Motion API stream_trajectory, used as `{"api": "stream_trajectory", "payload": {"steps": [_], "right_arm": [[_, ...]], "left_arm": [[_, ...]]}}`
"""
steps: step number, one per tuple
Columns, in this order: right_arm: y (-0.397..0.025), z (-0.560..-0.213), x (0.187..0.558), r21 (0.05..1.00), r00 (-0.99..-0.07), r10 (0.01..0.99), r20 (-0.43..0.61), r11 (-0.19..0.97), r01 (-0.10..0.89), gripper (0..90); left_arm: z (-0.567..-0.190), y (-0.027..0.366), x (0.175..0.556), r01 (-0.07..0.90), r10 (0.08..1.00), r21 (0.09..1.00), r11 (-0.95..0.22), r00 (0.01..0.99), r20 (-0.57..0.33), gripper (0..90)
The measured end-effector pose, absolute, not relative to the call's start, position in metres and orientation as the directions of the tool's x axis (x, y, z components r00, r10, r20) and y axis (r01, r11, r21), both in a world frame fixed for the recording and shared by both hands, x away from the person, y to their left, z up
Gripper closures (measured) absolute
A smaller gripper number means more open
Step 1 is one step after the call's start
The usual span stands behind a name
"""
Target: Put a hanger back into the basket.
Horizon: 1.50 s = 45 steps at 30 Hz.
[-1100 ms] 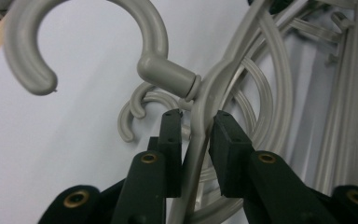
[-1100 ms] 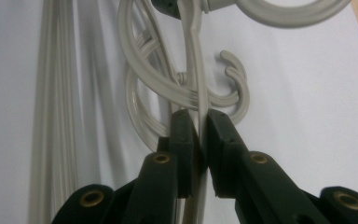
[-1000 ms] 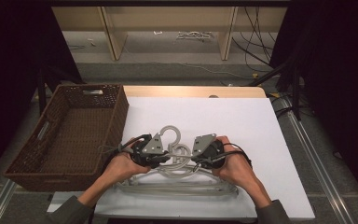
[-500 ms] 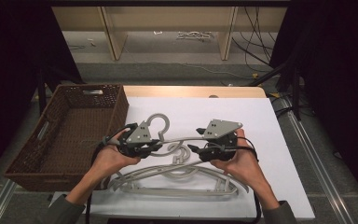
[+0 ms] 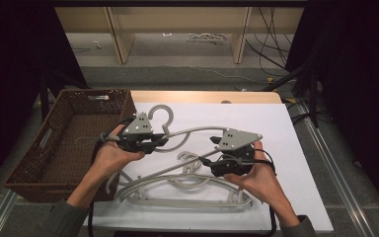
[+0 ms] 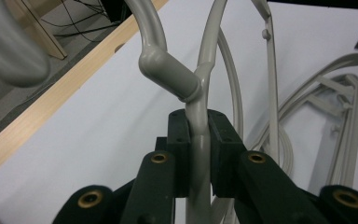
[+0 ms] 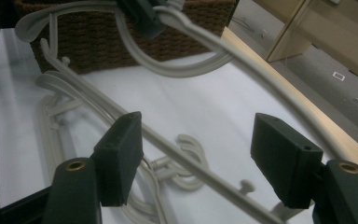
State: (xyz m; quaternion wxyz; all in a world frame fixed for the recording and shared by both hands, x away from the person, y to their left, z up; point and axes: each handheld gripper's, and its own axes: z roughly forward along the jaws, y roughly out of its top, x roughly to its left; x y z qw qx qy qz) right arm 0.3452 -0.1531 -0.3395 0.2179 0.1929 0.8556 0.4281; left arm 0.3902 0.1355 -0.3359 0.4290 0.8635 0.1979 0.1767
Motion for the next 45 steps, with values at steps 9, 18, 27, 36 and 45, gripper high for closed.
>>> {"api": "stream_trajectory", "payload": {"steps": [9, 18, 27, 36, 45], "right_arm": [[-0.157, -0.348, 0.337, 0.814, -0.831, 0.518, -0.202, 0.561, 0.152, 34.9], [-0.161, -0.359, 0.340, 0.806, -0.833, 0.523, -0.181, 0.565, 0.180, 33.3], [-0.166, -0.376, 0.349, 0.800, -0.819, 0.554, -0.151, 0.556, 0.228, 28.6], [-0.168, -0.383, 0.350, 0.782, -0.817, 0.558, -0.143, 0.570, 0.253, 28.6], [-0.168, -0.387, 0.351, 0.775, -0.820, 0.555, -0.140, 0.577, 0.257, 28.7]], "left_arm": [[-0.302, 0.117, 0.397, 0.148, 0.467, 0.800, -0.581, 0.866, 0.180, 80.6], [-0.282, 0.141, 0.407, 0.147, 0.519, 0.796, -0.587, 0.823, 0.231, 80.6], [-0.275, 0.183, 0.414, 0.191, 0.599, 0.807, -0.559, 0.765, 0.234, 80.5], [-0.277, 0.218, 0.424, 0.244, 0.666, 0.817, -0.523, 0.716, 0.212, 80.5], [-0.280, 0.262, 0.429, 0.306, 0.733, 0.803, -0.512, 0.644, 0.222, 80.5]]}}
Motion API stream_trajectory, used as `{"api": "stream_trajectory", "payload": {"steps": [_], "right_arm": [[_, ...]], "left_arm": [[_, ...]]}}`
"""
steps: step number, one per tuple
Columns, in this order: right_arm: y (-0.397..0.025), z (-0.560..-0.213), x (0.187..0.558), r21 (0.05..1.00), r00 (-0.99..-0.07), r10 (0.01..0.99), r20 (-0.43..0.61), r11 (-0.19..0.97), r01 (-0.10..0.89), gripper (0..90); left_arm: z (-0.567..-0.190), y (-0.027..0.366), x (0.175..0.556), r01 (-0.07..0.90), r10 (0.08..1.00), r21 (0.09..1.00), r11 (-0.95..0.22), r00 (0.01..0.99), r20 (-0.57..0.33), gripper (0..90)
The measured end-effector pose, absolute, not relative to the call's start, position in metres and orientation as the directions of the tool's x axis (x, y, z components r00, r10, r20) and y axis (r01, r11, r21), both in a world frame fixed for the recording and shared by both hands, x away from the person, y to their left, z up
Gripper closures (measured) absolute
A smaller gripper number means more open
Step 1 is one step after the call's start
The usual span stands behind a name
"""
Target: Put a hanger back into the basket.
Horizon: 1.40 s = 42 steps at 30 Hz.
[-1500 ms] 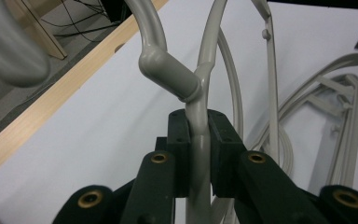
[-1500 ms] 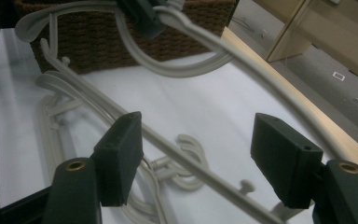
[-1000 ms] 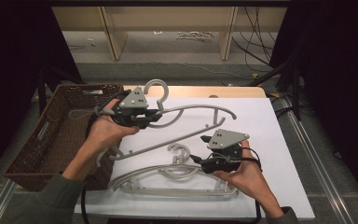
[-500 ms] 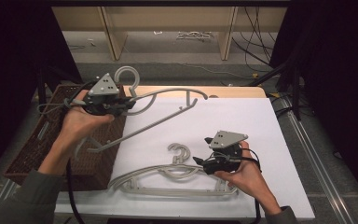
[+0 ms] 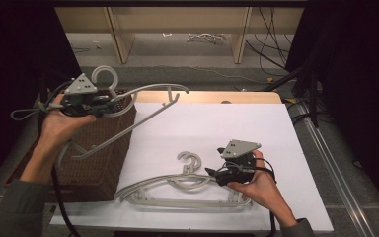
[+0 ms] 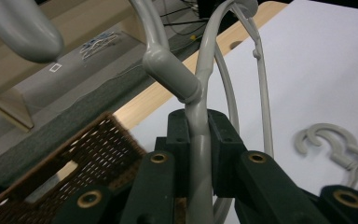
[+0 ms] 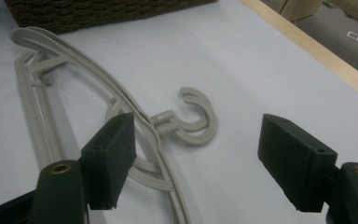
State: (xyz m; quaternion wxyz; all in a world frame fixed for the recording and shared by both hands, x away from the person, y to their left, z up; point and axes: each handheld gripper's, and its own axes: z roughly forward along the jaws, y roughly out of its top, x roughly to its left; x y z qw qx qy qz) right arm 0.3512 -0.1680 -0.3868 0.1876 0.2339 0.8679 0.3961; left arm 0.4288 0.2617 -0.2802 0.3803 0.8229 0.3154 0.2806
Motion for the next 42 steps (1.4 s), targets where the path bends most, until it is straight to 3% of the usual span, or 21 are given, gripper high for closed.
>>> {"api": "stream_trajectory", "payload": {"steps": [24, 42], "right_arm": [[-0.168, -0.392, 0.352, 0.760, -0.821, 0.557, -0.128, 0.586, 0.280, 29.1], [-0.170, -0.393, 0.354, 0.760, -0.817, 0.562, -0.126, 0.584, 0.284, 29.1]], "left_arm": [[-0.308, 0.368, 0.436, 0.363, 0.890, 0.857, -0.365, 0.407, 0.207, 80.5], [-0.339, 0.391, 0.436, 0.400, 0.887, 0.825, -0.399, 0.395, 0.238, 80.4]]}}
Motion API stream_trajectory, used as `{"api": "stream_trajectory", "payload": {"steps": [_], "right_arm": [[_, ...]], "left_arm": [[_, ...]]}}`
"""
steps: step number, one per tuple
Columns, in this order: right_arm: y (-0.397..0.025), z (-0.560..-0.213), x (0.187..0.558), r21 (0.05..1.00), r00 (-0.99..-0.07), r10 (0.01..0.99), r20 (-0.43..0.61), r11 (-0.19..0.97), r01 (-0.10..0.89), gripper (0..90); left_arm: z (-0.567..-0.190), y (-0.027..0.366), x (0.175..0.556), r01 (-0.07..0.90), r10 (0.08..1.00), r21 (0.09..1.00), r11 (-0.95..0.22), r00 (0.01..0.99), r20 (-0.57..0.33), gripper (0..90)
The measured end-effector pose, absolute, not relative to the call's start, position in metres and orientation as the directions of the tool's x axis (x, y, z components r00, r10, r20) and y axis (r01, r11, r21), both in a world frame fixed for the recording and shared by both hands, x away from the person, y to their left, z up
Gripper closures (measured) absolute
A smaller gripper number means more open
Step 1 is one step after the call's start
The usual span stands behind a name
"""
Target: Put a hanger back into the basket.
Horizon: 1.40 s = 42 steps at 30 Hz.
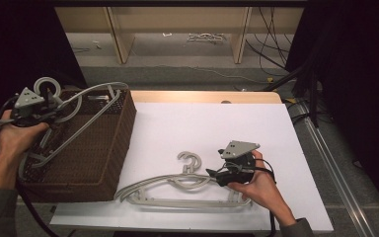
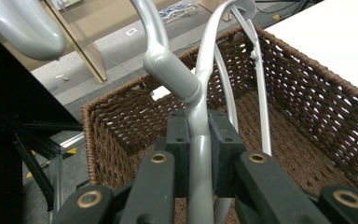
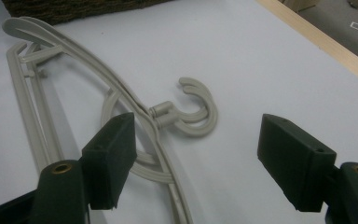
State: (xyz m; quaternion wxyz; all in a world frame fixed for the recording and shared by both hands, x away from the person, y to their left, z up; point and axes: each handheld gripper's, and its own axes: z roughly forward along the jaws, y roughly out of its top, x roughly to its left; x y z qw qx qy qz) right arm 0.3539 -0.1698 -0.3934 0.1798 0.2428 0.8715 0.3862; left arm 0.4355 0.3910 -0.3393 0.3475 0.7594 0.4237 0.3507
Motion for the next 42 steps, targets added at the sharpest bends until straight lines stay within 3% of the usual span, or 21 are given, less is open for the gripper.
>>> {"api": "stream_trajectory", "payload": {"steps": [11, 18, 42], "right_arm": [[-0.170, -0.395, 0.354, 0.755, -0.821, 0.557, -0.126, 0.591, 0.285, 29.1], [-0.170, -0.395, 0.354, 0.749, -0.823, 0.556, -0.115, 0.593, 0.296, 29.1], [-0.169, -0.398, 0.354, 0.747, -0.822, 0.557, -0.120, 0.595, 0.294, 29.1]], "left_arm": [[-0.345, 0.398, 0.432, 0.416, 0.885, 0.811, -0.412, 0.394, 0.248, 80.4], [-0.361, 0.395, 0.439, 0.477, 0.856, 0.733, -0.485, 0.431, 0.286, 80.3], [-0.418, 0.408, 0.461, 0.624, 0.885, 0.635, -0.455, 0.392, 0.249, 79.9]]}}
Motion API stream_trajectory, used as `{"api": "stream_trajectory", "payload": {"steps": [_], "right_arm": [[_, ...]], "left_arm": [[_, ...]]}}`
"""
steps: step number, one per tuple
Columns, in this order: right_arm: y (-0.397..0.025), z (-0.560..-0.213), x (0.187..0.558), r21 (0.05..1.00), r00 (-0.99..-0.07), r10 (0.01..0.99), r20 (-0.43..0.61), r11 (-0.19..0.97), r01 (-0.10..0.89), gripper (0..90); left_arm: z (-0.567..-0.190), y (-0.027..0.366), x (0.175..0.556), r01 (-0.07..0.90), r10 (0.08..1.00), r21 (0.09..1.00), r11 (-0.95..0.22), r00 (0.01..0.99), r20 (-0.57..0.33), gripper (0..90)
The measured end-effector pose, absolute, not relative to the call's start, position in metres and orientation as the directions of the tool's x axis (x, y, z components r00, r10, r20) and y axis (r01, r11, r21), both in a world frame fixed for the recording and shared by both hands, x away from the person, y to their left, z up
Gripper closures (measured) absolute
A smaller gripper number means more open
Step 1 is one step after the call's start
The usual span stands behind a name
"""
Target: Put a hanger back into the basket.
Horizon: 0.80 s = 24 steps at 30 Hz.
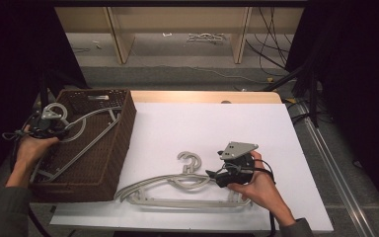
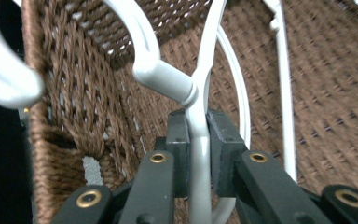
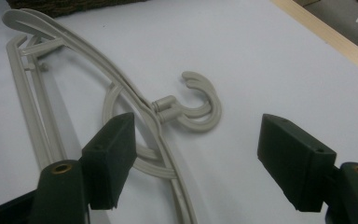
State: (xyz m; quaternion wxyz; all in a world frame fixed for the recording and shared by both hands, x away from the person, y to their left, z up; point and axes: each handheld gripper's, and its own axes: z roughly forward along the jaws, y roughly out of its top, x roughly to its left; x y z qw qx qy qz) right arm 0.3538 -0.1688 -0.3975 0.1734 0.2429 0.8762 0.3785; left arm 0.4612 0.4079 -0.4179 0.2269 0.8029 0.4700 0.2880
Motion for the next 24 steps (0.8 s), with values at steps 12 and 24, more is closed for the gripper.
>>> {"api": "stream_trajectory", "payload": {"steps": [12, 24], "right_arm": [[-0.170, -0.399, 0.355, 0.747, -0.819, 0.561, -0.118, 0.594, 0.299, 29.1], [-0.169, -0.400, 0.354, 0.761, -0.825, 0.551, -0.121, 0.585, 0.279, 28.5]], "left_arm": [[-0.414, 0.406, 0.455, 0.625, 0.887, 0.631, -0.459, 0.352, 0.298, 55.2], [-0.367, 0.385, 0.418, 0.523, 0.924, 0.772, -0.361, 0.312, 0.221, 31.1]]}}
